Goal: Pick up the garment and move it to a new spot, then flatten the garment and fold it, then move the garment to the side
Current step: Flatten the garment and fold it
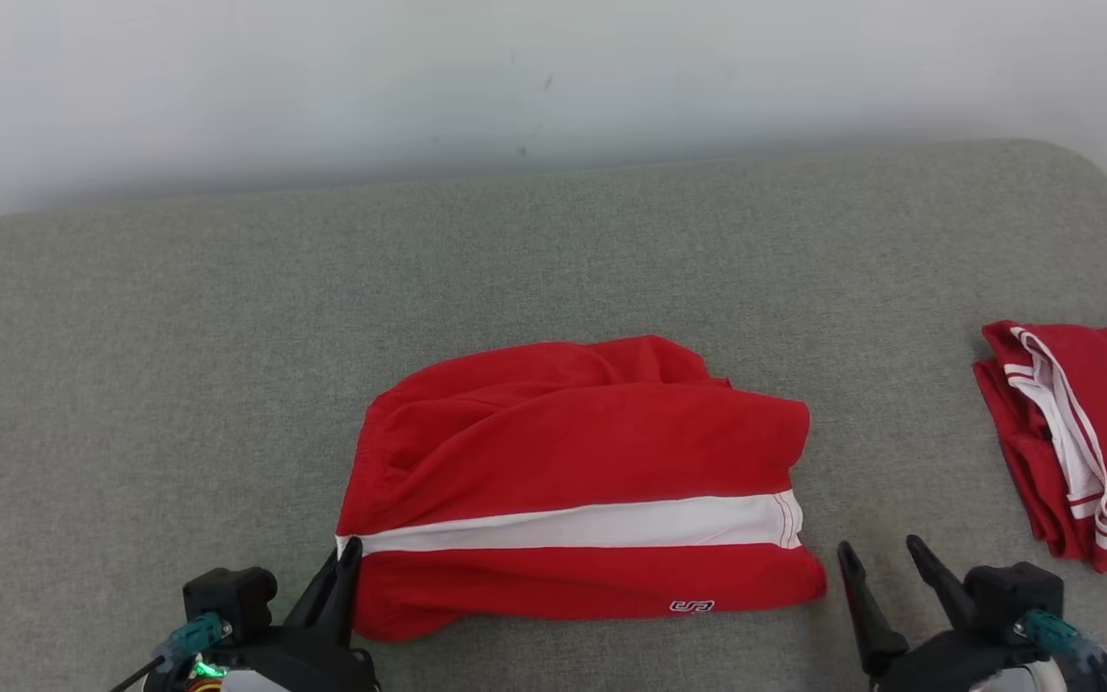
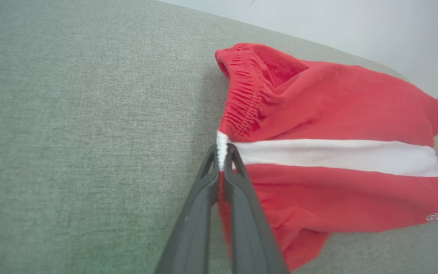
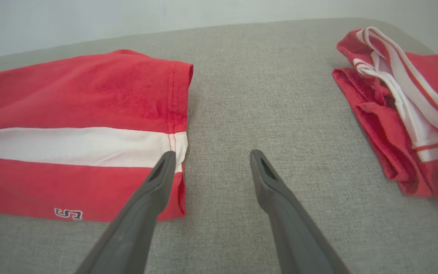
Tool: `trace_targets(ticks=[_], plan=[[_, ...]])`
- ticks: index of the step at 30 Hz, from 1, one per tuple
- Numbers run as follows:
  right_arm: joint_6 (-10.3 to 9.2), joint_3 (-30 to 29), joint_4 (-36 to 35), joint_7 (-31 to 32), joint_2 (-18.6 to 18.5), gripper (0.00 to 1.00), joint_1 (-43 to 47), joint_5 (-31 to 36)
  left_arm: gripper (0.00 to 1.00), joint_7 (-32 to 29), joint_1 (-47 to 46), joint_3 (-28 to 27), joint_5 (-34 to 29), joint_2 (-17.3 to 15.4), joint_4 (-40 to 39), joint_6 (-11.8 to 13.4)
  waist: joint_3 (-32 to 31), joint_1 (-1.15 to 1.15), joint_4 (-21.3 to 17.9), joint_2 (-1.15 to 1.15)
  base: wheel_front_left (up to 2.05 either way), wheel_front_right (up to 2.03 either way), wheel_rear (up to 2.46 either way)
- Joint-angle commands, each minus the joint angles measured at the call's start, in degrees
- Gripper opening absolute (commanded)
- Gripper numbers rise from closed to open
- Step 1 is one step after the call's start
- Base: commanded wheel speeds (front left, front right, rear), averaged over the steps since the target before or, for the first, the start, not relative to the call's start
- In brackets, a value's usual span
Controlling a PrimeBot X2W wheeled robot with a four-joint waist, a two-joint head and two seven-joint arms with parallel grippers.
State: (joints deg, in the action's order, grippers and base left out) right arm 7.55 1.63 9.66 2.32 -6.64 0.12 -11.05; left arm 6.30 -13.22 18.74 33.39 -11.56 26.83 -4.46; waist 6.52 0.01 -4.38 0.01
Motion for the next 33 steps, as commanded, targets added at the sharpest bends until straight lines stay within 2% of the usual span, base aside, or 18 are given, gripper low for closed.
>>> trace_targets(ticks=[1, 6, 33], plan=[[-0.16, 1.07, 1.14, 1.83, -0.16, 1.00, -1.38, -0.83, 0.00, 0.64, -1.17, 0.02, -0.18, 0.14, 0.25, 0.31, 1.12, -0.01, 0.71, -0.01, 0.00, 0.00, 0.00], [-0.16, 3.97, 4.89, 5.51, 0.34, 1.00, -4.89, -1.90, 0.00, 1.44, -2.00, 0.27, -0.36, 0.33, 1.07, 0.19, 2.21, -0.01, 1.11, -0.01, 0.00, 0.00, 0.00], [-0.16, 10.44, 14.38, 6.67, 1.44, 1.00, -13.25, -4.27, 0.00, 1.79, -3.77, 1.75, 0.48, 0.06, 3.26, -0.28, 3.12, -0.01, 2.14, -0.01, 0.00, 0.00, 0.00]])
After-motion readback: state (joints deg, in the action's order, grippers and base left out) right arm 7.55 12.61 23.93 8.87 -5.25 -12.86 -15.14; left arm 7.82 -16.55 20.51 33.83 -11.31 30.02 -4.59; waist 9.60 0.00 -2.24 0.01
